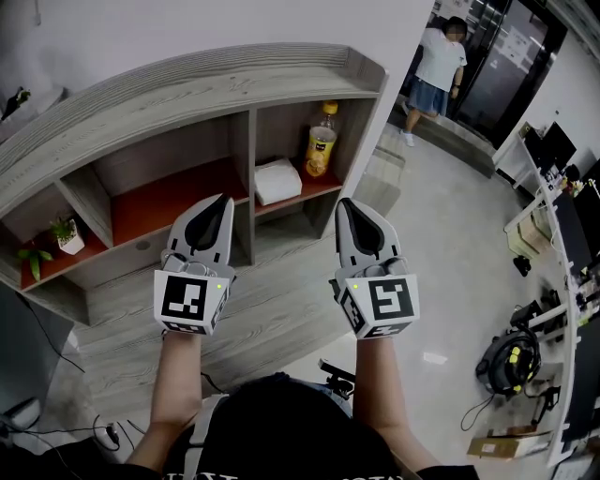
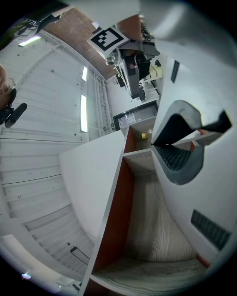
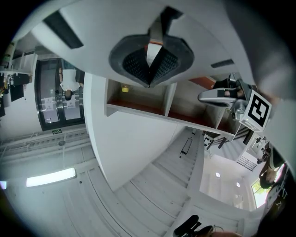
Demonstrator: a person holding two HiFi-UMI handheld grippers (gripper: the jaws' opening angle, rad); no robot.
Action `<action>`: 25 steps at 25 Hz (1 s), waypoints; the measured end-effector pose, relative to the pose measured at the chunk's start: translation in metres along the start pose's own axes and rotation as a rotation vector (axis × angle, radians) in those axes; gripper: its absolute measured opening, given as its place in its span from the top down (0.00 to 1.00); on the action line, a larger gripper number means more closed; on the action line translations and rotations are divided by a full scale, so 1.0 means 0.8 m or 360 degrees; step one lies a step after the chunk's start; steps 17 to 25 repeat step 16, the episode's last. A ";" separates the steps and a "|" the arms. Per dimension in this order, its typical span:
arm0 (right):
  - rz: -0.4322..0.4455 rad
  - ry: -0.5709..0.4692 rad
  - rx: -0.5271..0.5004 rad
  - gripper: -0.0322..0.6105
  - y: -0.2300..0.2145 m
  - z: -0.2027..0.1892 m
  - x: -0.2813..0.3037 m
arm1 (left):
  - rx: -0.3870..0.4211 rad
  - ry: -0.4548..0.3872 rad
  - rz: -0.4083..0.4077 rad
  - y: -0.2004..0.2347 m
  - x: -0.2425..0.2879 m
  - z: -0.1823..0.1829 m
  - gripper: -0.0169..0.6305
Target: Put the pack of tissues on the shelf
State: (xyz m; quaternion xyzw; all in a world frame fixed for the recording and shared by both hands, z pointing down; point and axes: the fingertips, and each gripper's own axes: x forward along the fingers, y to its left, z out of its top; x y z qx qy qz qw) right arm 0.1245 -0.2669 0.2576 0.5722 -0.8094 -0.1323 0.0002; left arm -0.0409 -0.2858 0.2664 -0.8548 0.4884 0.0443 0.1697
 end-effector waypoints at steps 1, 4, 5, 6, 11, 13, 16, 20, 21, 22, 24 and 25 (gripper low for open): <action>-0.0001 -0.0002 -0.0003 0.93 0.000 0.001 -0.001 | -0.0002 0.0000 0.0001 0.000 0.000 0.000 0.96; -0.0006 -0.0006 -0.0007 0.93 0.000 0.002 -0.003 | -0.0005 -0.0001 0.0006 0.000 -0.002 0.001 0.96; -0.0007 -0.0006 -0.0008 0.93 -0.001 0.002 -0.004 | -0.0005 -0.0002 0.0007 0.000 -0.002 0.001 0.96; -0.0009 -0.0006 -0.0012 0.93 -0.001 0.002 -0.005 | -0.0006 -0.0002 0.0009 0.000 -0.002 0.002 0.96; -0.0024 -0.0006 -0.0027 0.93 -0.003 0.003 -0.010 | -0.0011 -0.0006 0.0016 -0.002 -0.004 0.003 0.96; -0.0039 -0.0004 -0.0024 0.93 -0.006 0.003 -0.012 | -0.0011 -0.0007 0.0015 -0.004 -0.004 0.004 0.96; -0.0069 0.0010 -0.0005 0.93 -0.012 -0.001 -0.016 | -0.0013 -0.0010 0.0011 -0.007 -0.003 0.005 0.96; -0.0069 0.0010 -0.0005 0.93 -0.012 -0.001 -0.016 | -0.0013 -0.0010 0.0011 -0.007 -0.003 0.005 0.96; -0.0069 0.0010 -0.0005 0.93 -0.012 -0.001 -0.016 | -0.0013 -0.0010 0.0011 -0.007 -0.003 0.005 0.96; -0.0069 0.0010 -0.0005 0.93 -0.012 -0.001 -0.016 | -0.0013 -0.0010 0.0011 -0.007 -0.003 0.005 0.96; -0.0069 0.0010 -0.0005 0.93 -0.012 -0.001 -0.016 | -0.0013 -0.0010 0.0011 -0.007 -0.003 0.005 0.96; -0.0069 0.0010 -0.0005 0.93 -0.012 -0.001 -0.016 | -0.0013 -0.0010 0.0011 -0.007 -0.003 0.005 0.96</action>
